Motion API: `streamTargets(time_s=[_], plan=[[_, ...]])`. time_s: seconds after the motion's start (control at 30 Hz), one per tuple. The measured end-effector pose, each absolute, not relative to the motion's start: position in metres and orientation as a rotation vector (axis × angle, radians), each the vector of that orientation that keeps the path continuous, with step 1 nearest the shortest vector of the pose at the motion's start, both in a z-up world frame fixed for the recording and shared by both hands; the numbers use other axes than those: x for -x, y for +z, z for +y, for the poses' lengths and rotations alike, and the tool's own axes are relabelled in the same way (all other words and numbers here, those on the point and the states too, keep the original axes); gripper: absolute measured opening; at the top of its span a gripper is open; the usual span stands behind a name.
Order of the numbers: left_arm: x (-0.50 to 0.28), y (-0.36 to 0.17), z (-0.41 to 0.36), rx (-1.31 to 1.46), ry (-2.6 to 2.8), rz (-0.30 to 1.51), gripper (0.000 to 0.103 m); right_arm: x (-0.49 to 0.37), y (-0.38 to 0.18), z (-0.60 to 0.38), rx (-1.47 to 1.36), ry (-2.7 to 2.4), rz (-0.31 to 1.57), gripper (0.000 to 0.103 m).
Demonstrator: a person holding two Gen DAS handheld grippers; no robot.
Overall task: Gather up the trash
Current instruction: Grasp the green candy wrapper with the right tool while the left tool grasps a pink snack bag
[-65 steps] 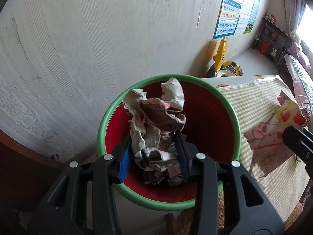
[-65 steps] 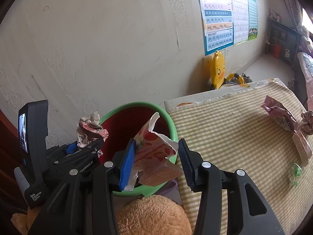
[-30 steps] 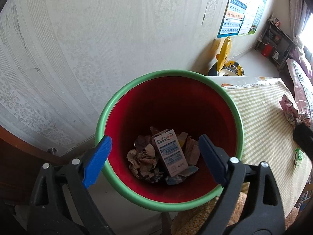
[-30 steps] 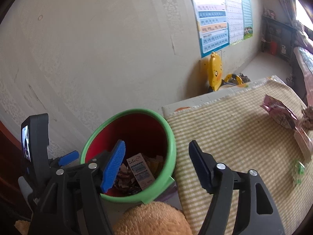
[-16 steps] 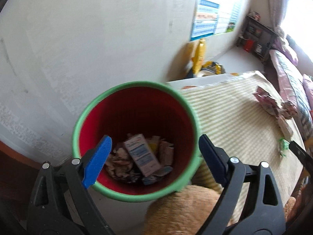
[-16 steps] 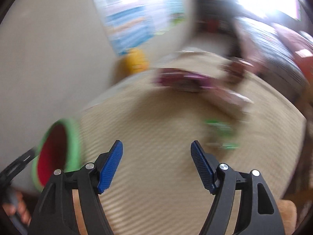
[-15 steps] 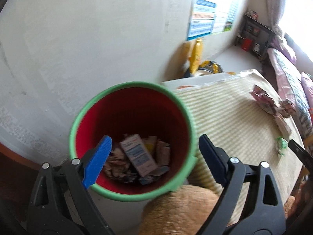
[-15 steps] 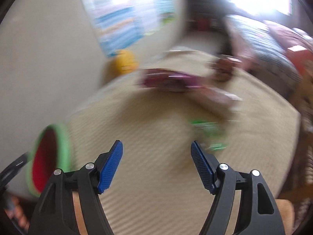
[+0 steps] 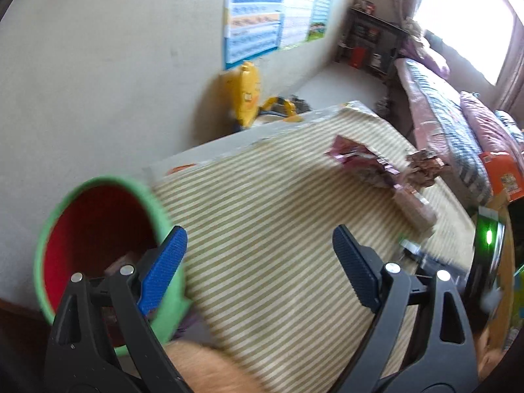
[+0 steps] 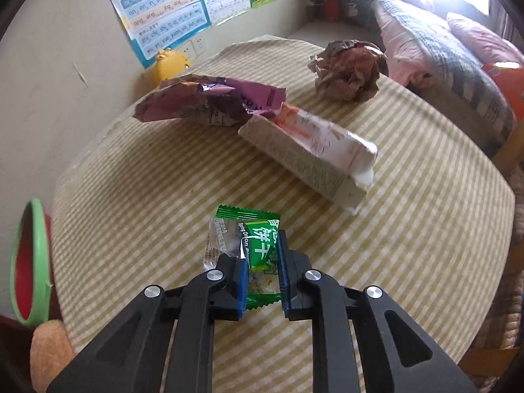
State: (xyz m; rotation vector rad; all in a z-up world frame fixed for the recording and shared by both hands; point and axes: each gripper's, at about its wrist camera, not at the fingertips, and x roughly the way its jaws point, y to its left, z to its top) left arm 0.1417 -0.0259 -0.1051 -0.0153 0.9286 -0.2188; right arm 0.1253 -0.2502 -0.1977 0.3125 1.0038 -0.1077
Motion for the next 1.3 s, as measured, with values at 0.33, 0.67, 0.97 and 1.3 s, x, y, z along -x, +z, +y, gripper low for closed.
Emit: streamTargets(time_s=[0.33, 0.67, 0.97, 1.3], plan=[[-0.225, -0.142, -0.13, 0.062, -0.212, 1.037, 0.092, -0.067, -0.192, -0.263, -0.377, -0.067, 0.94, 0.015], [-0.261, -0.177, -0.19, -0.042, -0.126, 1.095, 0.093, -0.065, -0.211, -0.275, -0.425, -0.032, 0.947, 0.015], [-0.264, -0.182, -0.191, -0.033, -0.13, 1.108, 0.065, -0.067, -0.213, -0.282, -0.446, -0.018, 0.936, 0.016], [-0.235, -0.143, -0.162, -0.04, -0.202, 1.03, 0.059, -0.064, -0.203, -0.28, -0.408, -0.046, 0.908, 0.016]])
